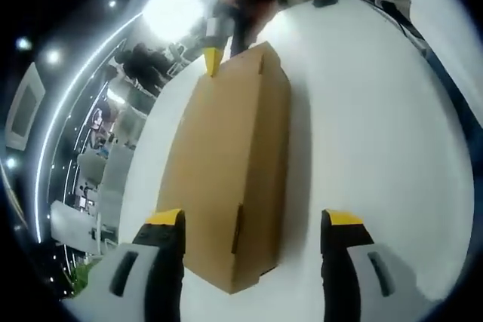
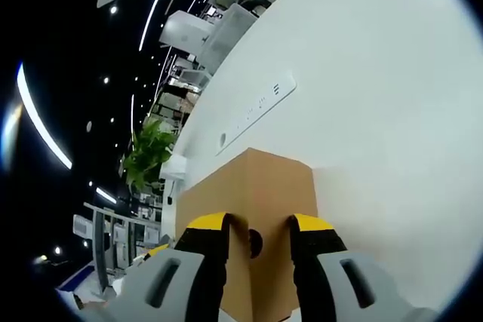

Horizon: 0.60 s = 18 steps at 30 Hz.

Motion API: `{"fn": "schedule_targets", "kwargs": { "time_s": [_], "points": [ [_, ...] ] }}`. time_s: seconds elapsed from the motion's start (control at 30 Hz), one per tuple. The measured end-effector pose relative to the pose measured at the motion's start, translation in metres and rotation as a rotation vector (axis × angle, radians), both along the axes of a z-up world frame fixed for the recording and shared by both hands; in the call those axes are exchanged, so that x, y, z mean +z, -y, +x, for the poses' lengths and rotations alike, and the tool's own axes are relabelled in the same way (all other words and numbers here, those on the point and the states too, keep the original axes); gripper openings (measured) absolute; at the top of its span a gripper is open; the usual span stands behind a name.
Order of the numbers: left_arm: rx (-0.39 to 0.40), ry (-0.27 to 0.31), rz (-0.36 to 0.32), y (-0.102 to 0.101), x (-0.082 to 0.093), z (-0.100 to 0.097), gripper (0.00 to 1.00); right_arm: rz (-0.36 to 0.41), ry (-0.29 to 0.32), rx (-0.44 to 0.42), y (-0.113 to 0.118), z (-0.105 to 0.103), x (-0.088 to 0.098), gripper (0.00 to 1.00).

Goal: Operate the shoe box by opening the lid, removing the specified soft item, and placing it in the target area until the item is outside and the box remains undamaged.

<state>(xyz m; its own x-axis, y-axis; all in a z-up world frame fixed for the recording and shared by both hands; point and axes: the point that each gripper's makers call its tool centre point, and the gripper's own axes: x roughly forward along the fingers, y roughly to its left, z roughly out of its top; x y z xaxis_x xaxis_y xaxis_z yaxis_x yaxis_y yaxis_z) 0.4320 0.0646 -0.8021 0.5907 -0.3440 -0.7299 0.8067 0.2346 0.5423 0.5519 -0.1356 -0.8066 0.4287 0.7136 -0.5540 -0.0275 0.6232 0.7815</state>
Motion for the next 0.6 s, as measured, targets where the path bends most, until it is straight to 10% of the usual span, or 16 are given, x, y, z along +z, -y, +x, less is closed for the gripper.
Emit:
{"fn": "schedule_targets", "kwargs": {
  "time_s": [0.6],
  "points": [
    [-0.034,0.063,0.08,0.0012,-0.0027,0.0088,0.58,0.001,0.005,0.008,-0.0018,-0.0025,0.0019,0.31]
  ]
}}
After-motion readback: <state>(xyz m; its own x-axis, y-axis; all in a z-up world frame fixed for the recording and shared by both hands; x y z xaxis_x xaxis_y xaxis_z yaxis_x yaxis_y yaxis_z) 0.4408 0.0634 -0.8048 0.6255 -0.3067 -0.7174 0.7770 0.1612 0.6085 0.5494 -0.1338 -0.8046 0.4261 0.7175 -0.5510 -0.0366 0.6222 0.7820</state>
